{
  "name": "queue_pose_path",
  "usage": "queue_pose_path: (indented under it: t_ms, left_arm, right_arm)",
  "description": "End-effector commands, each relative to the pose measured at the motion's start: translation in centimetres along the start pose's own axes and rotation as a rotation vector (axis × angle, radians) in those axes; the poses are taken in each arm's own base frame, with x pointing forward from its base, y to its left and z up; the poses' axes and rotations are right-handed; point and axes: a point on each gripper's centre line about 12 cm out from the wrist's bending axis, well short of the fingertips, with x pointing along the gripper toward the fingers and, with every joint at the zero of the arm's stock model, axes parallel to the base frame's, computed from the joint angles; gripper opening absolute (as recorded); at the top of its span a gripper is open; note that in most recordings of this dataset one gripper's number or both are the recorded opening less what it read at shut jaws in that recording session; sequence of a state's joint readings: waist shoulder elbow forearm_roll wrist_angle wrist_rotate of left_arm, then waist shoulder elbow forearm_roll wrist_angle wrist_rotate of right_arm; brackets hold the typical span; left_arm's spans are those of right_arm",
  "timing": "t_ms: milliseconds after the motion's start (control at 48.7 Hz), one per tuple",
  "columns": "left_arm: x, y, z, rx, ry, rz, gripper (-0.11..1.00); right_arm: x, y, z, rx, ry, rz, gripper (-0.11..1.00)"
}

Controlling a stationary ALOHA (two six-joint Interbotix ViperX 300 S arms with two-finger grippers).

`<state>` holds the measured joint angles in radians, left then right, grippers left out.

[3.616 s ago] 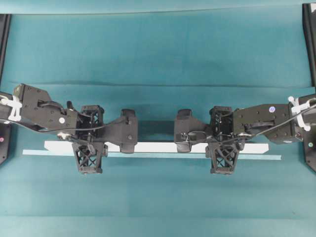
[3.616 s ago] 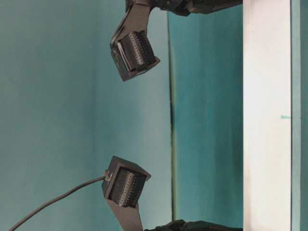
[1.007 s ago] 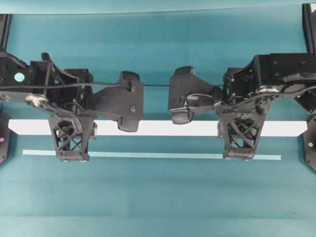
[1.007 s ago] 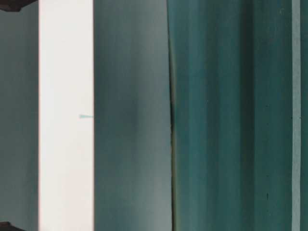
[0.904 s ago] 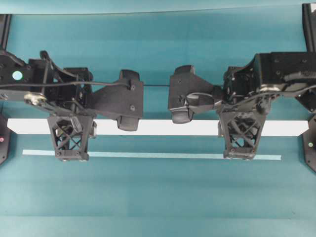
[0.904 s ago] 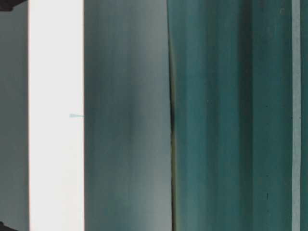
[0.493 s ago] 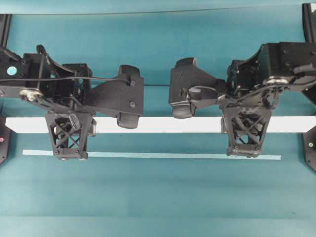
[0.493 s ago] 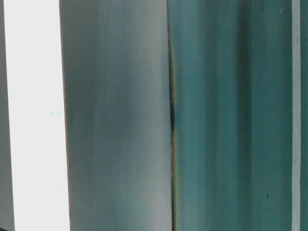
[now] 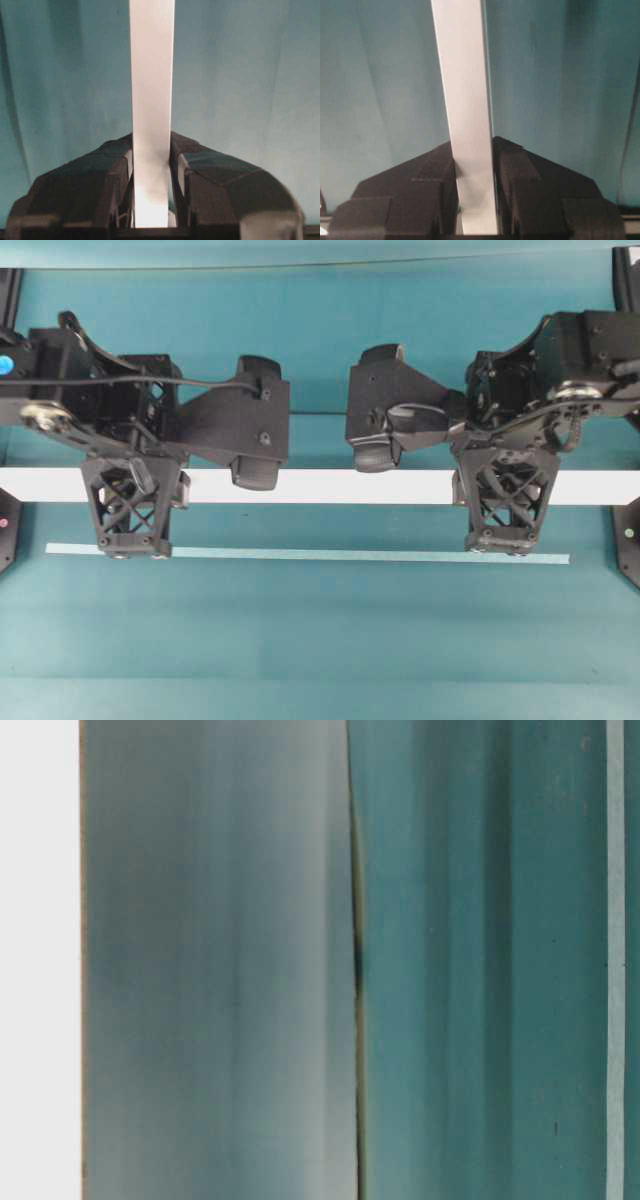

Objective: Lift a wooden board with both hands.
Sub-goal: 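Lift the board with both grippers and pull it back, then hold the board raised with both grippers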

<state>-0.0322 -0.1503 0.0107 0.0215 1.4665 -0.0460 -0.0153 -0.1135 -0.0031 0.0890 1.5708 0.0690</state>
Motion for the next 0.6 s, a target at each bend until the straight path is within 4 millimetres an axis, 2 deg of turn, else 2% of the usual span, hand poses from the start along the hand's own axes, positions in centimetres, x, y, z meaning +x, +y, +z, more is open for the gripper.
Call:
queue_pose_path:
  t_ms: [0, 575]
  left_arm:
    - [-2.2, 0.2, 1.0, -0.001, -0.075, 0.002, 0.17]
    - [-5.6, 0.5, 2.4, -0.009, -0.066, 0.005, 0.17]
  right_arm:
    - [-1.8, 0.2, 0.8, 0.015, -0.064, 0.008, 0.21]
    - [-5.1, 0.5, 0.8, 0.024, -0.077, 0.006, 0.21]
